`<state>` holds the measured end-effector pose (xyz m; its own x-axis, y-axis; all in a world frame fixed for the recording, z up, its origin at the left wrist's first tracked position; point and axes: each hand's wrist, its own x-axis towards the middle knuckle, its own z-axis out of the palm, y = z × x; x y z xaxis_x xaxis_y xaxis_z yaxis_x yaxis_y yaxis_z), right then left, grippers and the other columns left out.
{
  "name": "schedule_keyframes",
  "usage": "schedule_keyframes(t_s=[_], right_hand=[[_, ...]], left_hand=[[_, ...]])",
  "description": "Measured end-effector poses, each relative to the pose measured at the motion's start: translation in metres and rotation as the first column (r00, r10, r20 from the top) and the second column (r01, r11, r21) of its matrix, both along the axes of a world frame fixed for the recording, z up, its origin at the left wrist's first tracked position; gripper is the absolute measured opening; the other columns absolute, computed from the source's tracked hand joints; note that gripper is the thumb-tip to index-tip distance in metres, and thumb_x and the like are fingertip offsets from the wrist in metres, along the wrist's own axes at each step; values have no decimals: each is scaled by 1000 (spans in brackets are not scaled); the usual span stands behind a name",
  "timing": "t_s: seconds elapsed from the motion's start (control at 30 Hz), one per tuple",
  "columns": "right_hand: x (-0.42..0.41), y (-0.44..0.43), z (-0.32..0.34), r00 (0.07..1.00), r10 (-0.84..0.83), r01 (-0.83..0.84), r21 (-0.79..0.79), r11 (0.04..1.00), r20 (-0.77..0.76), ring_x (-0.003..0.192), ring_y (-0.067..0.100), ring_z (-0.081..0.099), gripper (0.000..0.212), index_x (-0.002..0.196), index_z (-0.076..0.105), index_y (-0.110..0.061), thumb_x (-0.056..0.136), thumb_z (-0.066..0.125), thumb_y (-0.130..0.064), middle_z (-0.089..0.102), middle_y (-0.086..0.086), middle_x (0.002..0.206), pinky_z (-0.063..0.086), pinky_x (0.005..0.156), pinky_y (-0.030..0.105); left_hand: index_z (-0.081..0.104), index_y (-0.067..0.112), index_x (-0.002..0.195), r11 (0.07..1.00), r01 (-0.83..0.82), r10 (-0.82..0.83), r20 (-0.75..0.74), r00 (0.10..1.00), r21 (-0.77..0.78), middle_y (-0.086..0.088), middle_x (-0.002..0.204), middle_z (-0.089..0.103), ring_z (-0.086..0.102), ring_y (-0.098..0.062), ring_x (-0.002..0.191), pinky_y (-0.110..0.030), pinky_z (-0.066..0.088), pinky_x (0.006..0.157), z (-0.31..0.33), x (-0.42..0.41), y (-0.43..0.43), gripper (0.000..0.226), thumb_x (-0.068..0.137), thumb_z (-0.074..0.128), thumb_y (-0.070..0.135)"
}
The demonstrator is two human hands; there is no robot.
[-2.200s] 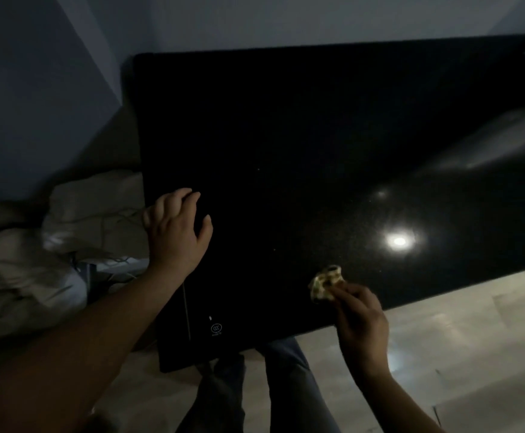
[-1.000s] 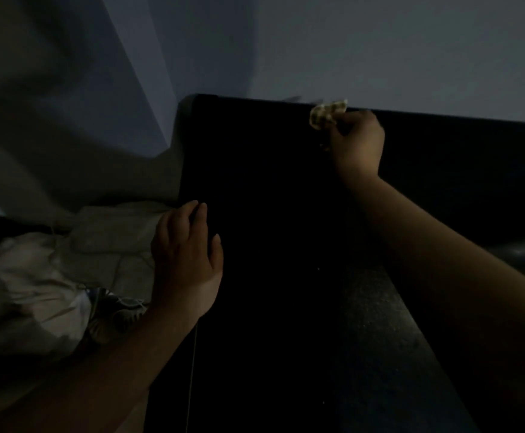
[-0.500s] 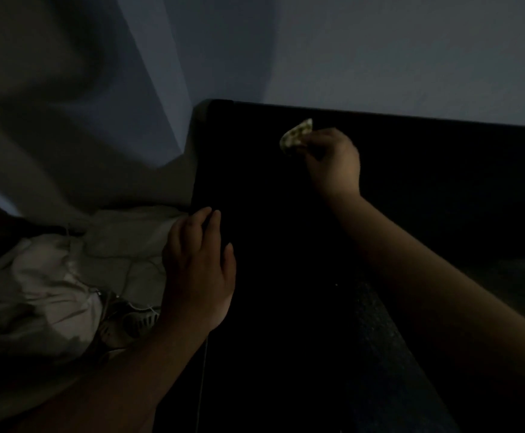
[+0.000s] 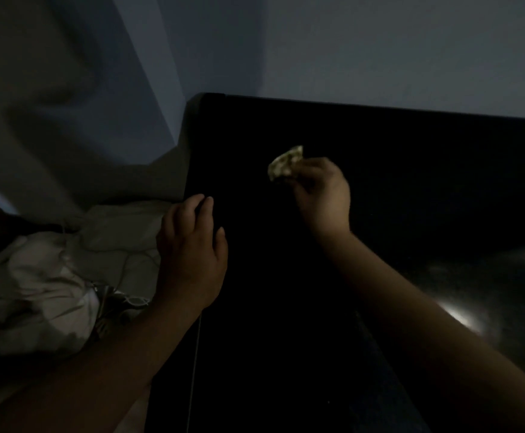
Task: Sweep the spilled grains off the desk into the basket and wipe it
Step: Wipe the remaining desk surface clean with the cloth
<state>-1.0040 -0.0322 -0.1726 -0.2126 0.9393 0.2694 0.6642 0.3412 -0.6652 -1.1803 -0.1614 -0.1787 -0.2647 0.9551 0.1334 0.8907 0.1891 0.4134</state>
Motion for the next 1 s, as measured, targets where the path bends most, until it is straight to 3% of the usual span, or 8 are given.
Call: schedule_keyframes(t_s=[0.1, 0.23, 0.33, 0.53, 0.63, 0.83, 0.9, 1.0], right_hand=[[1, -17, 12, 986, 155, -157, -41, 987, -54, 95, 26, 64, 23, 98, 76, -9, 82, 67, -23, 68, 8, 102, 50, 84, 33], [22, 17, 26, 996, -79, 80, 40, 996, -32, 94, 24, 64, 18, 95, 75, -6, 83, 67, -18, 68, 10, 101, 49, 86, 30], [38, 29, 18, 981, -182, 186, -69, 980, 61, 103, 28, 60, 24, 103, 72, -7, 87, 63, -21, 65, 11, 112, 48, 92, 37], [21, -53, 9, 999, 50, -50, -47, 998, 4, 100, 24, 60, 26, 104, 74, -14, 84, 61, -26, 66, 6, 111, 44, 89, 25], [23, -78, 14, 983, 112, -131, -127, 983, -149, 103, 23, 61, 25, 106, 73, -11, 85, 64, -20, 65, 5, 111, 50, 92, 41], [47, -37, 21, 990, -133, 131, -44, 990, -52, 101, 27, 62, 22, 104, 73, -8, 86, 64, -16, 66, 10, 109, 50, 90, 42], [46, -43, 10, 992, -123, 123, -59, 991, 6, 103, 28, 60, 24, 106, 73, -10, 87, 64, -20, 65, 9, 110, 49, 88, 41], [42, -75, 5, 999, -35, 31, -89, 996, -36, 103, 24, 58, 23, 109, 72, -16, 88, 65, -23, 63, 4, 111, 50, 88, 41]], left_hand=[[43, 10, 136, 1000, 2, -2, 5, 1000, 2, -8, 142, 38, 34, -33, 123, -52, 38, 98, -1, 0, -1, 56, 90, 30, 38], [44, 9, 136, 1000, 9, -9, 3, 1000, 15, -9, 141, 38, 35, -34, 123, -52, 37, 98, -2, 0, 0, 55, 90, 31, 37], [43, 9, 136, 1000, 5, -5, -14, 1000, 19, -9, 141, 38, 33, -32, 124, -50, 36, 98, -2, 0, 0, 56, 89, 30, 37], [44, 10, 136, 1000, -14, 14, -6, 1000, 18, -6, 142, 37, 29, -30, 125, -50, 35, 98, -3, 0, 1, 57, 88, 31, 37], [45, 9, 135, 999, -10, 10, -5, 1000, 34, -7, 141, 39, 28, -29, 124, -49, 35, 96, -4, 0, 0, 57, 88, 32, 37], [45, 10, 136, 999, 10, -12, 39, 999, 52, -9, 142, 38, 32, -34, 122, -49, 35, 95, -2, -3, -1, 59, 87, 31, 39], [45, 9, 136, 998, 16, -19, 44, 999, 62, -10, 142, 39, 34, -36, 121, -48, 36, 94, -1, -3, -1, 59, 87, 31, 39], [46, 8, 135, 998, 5, -5, -2, 1000, 55, -10, 141, 40, 35, -36, 120, -48, 37, 94, 0, -1, -1, 57, 87, 34, 37]])
